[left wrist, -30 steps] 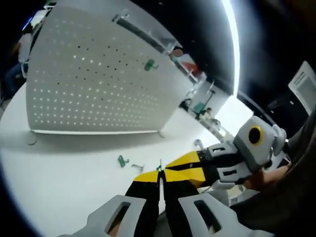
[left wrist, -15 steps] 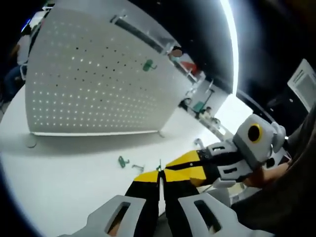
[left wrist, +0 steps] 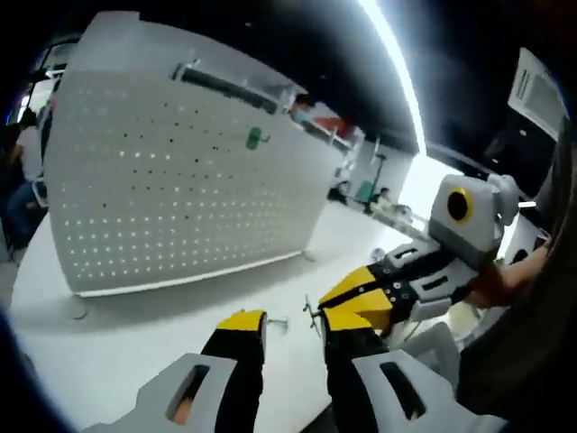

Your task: Insert the hook assembly into the mounting plate slot until the hook locks in place.

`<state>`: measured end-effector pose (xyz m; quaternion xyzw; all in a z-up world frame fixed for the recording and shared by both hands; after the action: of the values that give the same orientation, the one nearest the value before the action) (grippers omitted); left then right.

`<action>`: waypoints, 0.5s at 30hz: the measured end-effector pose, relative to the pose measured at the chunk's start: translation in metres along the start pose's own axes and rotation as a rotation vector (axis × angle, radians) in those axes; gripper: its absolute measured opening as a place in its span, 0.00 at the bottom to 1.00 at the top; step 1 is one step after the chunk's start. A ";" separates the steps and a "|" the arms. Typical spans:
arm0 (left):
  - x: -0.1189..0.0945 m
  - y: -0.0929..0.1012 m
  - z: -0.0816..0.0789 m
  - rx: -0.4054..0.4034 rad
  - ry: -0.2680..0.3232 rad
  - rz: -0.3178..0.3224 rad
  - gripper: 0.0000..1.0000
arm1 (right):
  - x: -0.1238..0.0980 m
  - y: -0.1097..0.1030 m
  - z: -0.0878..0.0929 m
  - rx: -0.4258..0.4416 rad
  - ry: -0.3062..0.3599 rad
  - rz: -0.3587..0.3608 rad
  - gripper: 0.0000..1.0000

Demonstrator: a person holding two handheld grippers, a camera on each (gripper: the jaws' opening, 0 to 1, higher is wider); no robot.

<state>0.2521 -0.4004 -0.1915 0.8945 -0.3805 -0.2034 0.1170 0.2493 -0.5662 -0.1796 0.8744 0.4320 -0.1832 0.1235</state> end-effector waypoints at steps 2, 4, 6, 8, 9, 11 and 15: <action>0.000 0.000 -0.001 0.008 0.001 -0.002 0.44 | -0.001 0.003 0.000 0.027 0.004 0.000 0.00; 0.000 0.000 -0.001 0.020 -0.001 -0.002 0.47 | -0.001 0.004 0.000 0.036 0.008 0.003 0.00; 0.000 0.002 -0.001 0.025 -0.002 0.005 0.47 | -0.001 0.003 0.000 0.038 0.008 0.006 0.00; 0.000 0.002 -0.002 0.033 0.000 0.004 0.48 | -0.001 0.003 0.000 0.038 0.010 0.007 0.00; 0.000 0.002 -0.002 0.034 -0.001 0.002 0.49 | -0.001 0.003 0.000 0.038 0.009 0.008 0.00; 0.000 0.001 -0.001 0.034 -0.004 -0.008 0.54 | -0.002 0.004 0.001 0.039 0.011 0.011 0.00; -0.001 0.002 0.000 0.039 -0.001 -0.019 0.64 | -0.002 0.005 0.001 0.039 0.014 0.017 0.00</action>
<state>0.2504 -0.4012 -0.1906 0.9001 -0.3761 -0.1974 0.0975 0.2523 -0.5709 -0.1789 0.8816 0.4217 -0.1843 0.1047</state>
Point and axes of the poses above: the point that each gripper's makers call its tool centre point, and the gripper's own axes: x roughly forward along the fingers, y roughly to its right, z roughly out of its underside, the point moved 10 cm from there along -x, roughly backward along the fingers
